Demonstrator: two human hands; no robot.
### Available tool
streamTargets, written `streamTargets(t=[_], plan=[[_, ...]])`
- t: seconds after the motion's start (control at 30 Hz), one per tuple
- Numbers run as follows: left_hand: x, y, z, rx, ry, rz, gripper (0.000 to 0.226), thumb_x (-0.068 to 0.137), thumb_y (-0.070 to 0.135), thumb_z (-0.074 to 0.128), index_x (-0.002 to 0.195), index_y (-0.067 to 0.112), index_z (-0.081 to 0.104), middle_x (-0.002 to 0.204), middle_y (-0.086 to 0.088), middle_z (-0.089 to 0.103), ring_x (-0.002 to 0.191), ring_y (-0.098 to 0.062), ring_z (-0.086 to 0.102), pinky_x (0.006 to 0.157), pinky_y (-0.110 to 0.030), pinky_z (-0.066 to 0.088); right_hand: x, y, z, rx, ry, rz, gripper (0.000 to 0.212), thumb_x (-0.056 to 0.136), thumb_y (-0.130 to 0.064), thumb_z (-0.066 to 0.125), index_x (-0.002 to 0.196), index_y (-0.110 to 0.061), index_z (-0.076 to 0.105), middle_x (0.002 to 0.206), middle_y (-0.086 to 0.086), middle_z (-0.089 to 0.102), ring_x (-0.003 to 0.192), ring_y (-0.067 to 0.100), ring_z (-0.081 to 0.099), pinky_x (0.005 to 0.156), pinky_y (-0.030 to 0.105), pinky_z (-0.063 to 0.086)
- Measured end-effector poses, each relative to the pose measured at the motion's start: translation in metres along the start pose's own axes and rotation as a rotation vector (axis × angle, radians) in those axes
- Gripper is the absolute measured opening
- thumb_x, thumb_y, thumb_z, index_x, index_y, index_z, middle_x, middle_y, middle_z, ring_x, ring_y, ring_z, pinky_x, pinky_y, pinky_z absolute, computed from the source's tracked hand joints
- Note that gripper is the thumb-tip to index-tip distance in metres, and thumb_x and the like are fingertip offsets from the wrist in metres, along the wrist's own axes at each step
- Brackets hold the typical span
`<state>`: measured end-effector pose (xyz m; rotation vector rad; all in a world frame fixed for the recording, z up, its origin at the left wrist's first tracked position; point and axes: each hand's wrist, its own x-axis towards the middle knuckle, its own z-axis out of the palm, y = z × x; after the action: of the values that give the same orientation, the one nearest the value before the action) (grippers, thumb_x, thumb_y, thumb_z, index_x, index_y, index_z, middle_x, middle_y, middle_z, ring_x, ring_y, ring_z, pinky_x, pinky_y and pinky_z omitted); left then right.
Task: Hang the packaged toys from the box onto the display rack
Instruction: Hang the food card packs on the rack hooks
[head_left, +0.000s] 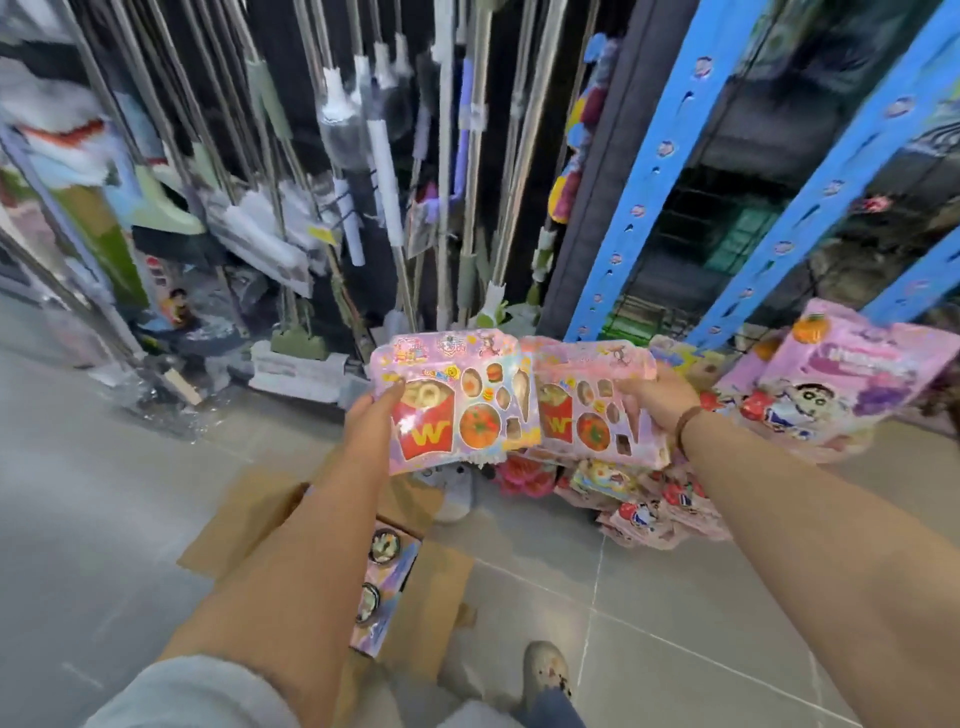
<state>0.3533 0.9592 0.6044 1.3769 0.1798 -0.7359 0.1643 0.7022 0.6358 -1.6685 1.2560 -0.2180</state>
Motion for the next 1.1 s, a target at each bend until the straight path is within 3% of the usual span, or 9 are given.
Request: streamTargets(t=[0.1,0.27,0.5,0.57,0.63,0.73,0.9,1.0,1.1], plan=[[-0.001,-0.003,0.022,0.131,-0.081,-0.015,0.028,0.085,0.033,0.067,0.1,0.009,0.062,0.089,-0.012,0.07,0.074,-0.028,0.068,0.073,-0.044,0.058,-0.005,0.011,-0.024,0.06,0.065,0.003,0.04,0.088,-0.028,0.063,0.124,-0.016,0.052,0.097,0.003,0.059,0.084,0.02,0.053,0.064,0.026,0.041],[0.001,-0.002,0.056,0.391,-0.185,0.033,0.04,0.09,0.047,0.055,0.099,0.009,0.064,0.091,-0.011,0.07,0.078,-0.026,0.069,0.073,-0.037,0.058,-0.006,0.013,-0.048,0.099,0.108,0.044,0.033,0.084,-0.02,0.065,0.116,-0.013,0.057,0.074,0.007,0.057,0.073,0.026,0.054,0.051,0.026,0.035],[0.02,0.001,0.102,0.496,-0.27,0.066,0.037,0.089,0.039,0.06,0.096,0.003,0.065,0.1,-0.023,0.07,0.086,-0.035,0.068,0.084,-0.048,0.056,0.03,-0.003,-0.054,0.211,0.07,0.001,0.034,0.082,-0.024,0.069,0.112,-0.011,0.063,0.087,0.013,0.068,0.08,0.027,0.061,0.068,0.039,0.048],[0.027,0.002,0.11,0.536,-0.264,0.061,0.032,0.089,0.04,0.059,0.087,0.009,0.064,0.093,-0.02,0.07,0.083,-0.034,0.069,0.084,-0.049,0.056,0.043,-0.006,-0.051,0.221,0.05,0.001,0.028,0.084,-0.027,0.068,0.107,-0.013,0.063,0.083,0.016,0.068,0.07,0.027,0.061,0.056,0.028,0.047],[0.041,0.001,0.118,0.563,-0.259,0.04,0.031,0.088,0.043,0.06,0.087,0.012,0.065,0.091,-0.018,0.072,0.083,-0.034,0.07,0.084,-0.051,0.055,0.06,-0.008,-0.048,0.196,0.007,0.025,0.027,0.085,-0.031,0.067,0.107,-0.016,0.064,0.06,0.004,0.067,0.07,0.023,0.061,0.048,0.022,0.042],[0.062,0.004,0.127,0.64,-0.271,0.014,0.035,0.086,0.046,0.062,0.089,0.012,0.067,0.09,-0.016,0.073,0.084,-0.034,0.07,0.085,-0.051,0.055,0.089,-0.004,-0.042,0.165,-0.043,0.09,0.036,0.081,-0.039,0.068,0.109,-0.017,0.061,0.053,-0.001,0.062,0.097,0.027,0.064,0.069,0.03,0.046],[0.079,0.01,0.138,0.688,-0.268,0.02,0.025,0.087,0.04,0.063,0.081,0.016,0.067,0.08,-0.009,0.072,0.076,-0.029,0.07,0.082,-0.044,0.057,0.112,0.007,-0.032,0.16,-0.094,0.158,0.034,0.082,-0.041,0.066,0.089,-0.008,0.063,0.052,0.013,0.06,0.086,0.033,0.066,0.097,0.044,0.048],[0.091,0.015,0.134,0.711,-0.289,-0.012,0.024,0.087,0.036,0.063,0.084,0.013,0.068,0.08,-0.011,0.073,0.076,-0.03,0.07,0.082,-0.045,0.057,0.117,0.009,-0.029,0.181,-0.105,0.177,0.03,0.085,-0.035,0.066,0.082,-0.005,0.065,0.04,0.01,0.054,0.067,0.03,0.059,0.091,0.044,0.046],[0.103,0.022,0.127,0.755,-0.313,-0.02,0.022,0.086,0.036,0.064,0.08,0.015,0.068,0.071,-0.006,0.074,0.072,-0.028,0.07,0.08,-0.043,0.057,0.119,0.009,-0.026,0.17,-0.121,0.172,0.033,0.083,-0.038,0.067,0.091,-0.006,0.067,0.037,0.008,0.053,0.071,0.028,0.058,0.082,0.038,0.043]])
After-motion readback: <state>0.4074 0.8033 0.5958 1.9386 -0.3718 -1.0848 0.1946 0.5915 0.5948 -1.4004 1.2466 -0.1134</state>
